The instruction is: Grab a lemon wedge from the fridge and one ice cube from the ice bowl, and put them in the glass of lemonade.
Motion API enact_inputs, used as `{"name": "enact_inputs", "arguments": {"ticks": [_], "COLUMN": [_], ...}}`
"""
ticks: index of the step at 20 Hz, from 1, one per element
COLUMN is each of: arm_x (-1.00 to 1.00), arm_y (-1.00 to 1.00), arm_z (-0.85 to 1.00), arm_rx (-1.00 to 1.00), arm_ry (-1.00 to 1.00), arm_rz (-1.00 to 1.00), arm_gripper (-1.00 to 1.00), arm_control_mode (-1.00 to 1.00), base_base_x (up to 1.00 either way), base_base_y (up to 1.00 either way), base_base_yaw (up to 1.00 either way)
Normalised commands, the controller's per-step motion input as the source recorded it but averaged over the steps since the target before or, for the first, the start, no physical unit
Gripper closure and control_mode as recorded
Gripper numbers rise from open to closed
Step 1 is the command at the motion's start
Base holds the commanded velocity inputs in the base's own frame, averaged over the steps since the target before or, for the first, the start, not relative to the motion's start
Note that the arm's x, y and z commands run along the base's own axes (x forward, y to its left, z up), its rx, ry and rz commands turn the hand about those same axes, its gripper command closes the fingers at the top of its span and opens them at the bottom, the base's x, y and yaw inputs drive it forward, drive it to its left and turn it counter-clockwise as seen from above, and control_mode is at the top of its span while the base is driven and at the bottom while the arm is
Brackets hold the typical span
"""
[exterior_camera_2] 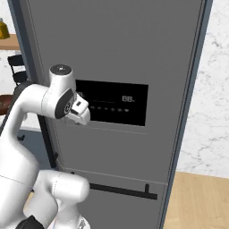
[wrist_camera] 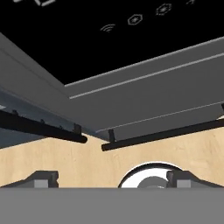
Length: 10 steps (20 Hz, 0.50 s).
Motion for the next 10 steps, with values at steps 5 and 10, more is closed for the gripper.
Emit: {"name": "enact_inputs", "arguments": {"ticks": [5, 10], "arm_x": [0.07, -0.14], "arm_y": [0.53, 0.04], "arm_z": [-0.01, 0.0], "arm_rx": [-0.01, 0.0], "arm_ry": [0.0, -0.01], "arm_rz": [-0.19, -0.06], "arm_gripper": [-1.0, -1.0], "arm_control_mode": [-1.0, -1.0], "base_base_x": [0.0, 0.0], "base_base_y": [0.0, 0.0], "base_base_yaw": [0.0, 0.0]}}
